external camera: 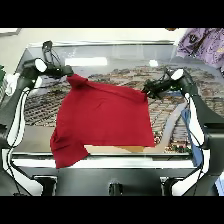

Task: Fold the clothes and pants, and hang the long-sleeved shirts on hangers.

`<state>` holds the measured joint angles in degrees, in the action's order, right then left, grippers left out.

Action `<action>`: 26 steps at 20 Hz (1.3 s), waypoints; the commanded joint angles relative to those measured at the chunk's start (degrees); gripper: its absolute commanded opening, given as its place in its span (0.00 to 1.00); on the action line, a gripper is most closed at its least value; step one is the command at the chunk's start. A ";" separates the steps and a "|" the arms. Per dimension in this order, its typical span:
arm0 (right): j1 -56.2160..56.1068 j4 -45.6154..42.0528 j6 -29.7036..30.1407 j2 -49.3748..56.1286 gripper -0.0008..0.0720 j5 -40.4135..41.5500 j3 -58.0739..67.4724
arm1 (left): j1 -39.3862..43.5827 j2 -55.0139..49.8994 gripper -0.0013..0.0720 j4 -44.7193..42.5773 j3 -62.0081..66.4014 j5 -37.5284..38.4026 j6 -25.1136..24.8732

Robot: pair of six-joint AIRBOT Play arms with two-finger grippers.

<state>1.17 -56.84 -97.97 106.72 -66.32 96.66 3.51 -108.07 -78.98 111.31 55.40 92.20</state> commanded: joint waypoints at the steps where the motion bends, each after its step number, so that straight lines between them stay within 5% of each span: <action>1: 1.36 -1.09 6.25 -4.17 0.71 -4.94 -0.02 | -4.33 2.71 0.78 -0.17 2.69 12.85 -5.03; 6: 8.11 -7.43 15.96 -17.49 0.70 -13.92 -3.80 | -15.56 11.69 0.78 1.60 -2.16 27.19 -6.73; 11: 22.43 0.09 20.02 -36.50 0.71 -12.55 -37.16 | -28.11 32.87 0.78 5.14 -38.53 22.47 -6.93; 13: 24.83 0.72 20.50 -41.20 0.85 -11.96 -48.02 | -31.28 40.22 0.78 5.09 -52.59 20.02 -6.91; 16: 24.63 2.01 22.18 -43.08 0.85 -11.50 -59.25 | -32.33 45.40 0.78 5.07 -64.85 18.38 -6.93; 26: 24.63 10.60 28.46 -40.79 0.85 -4.15 -70.07 | -32.28 45.24 0.78 5.77 -67.67 18.38 -6.73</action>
<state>25.76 -48.51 -71.42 64.58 -72.01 28.64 -28.69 -63.07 -73.54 44.29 73.91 85.27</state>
